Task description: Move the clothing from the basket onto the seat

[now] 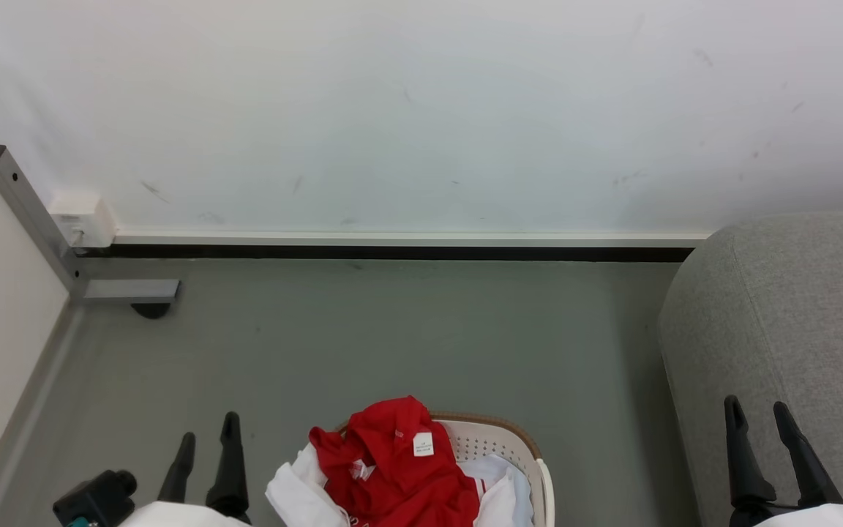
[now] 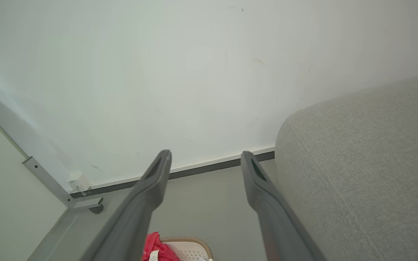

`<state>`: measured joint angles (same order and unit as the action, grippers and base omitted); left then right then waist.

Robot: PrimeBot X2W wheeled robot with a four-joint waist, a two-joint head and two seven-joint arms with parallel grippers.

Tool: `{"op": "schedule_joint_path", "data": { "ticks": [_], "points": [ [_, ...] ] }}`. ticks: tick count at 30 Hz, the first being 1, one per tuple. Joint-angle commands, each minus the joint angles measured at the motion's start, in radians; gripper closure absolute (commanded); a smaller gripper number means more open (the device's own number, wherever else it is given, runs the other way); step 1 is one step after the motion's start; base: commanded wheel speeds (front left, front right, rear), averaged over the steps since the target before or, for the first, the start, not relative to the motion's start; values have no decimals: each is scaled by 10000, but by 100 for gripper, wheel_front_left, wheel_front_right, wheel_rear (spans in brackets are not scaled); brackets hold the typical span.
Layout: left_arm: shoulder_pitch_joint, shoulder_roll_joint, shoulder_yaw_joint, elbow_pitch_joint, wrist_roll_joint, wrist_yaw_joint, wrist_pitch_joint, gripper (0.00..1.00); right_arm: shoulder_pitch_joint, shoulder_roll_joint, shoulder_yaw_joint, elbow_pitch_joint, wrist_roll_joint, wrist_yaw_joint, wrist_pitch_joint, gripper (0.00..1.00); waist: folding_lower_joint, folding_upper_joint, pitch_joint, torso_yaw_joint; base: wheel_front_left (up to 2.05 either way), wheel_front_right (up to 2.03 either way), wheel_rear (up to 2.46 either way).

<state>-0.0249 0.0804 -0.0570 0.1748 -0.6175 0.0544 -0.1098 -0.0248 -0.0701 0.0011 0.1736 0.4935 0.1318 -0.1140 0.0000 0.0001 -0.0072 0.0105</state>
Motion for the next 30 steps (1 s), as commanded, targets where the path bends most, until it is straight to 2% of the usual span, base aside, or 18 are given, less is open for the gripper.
{"op": "schedule_joint_path", "data": {
  "ticks": [1, 15, 30],
  "points": [
    [-8, 131, -50, -177, 323, 50, -147, 0, -26, -125, 15, -120, -276, -10, -88, 0, 0, -1, 0, 4, 0, 0, 0],
    [209, 442, -490, -315, 1754, 335, -518, 0, 130, 8, -121, -79, -1664, -12, -475, 0, 0, -1, -53, 20, 0, 0, 0],
    [367, 504, -637, -268, 3048, 396, -866, 0, 331, 103, -225, 40, -2570, -15, -837, 0, 0, -1, -117, -5, 0, 0, 0]
  ]
}}
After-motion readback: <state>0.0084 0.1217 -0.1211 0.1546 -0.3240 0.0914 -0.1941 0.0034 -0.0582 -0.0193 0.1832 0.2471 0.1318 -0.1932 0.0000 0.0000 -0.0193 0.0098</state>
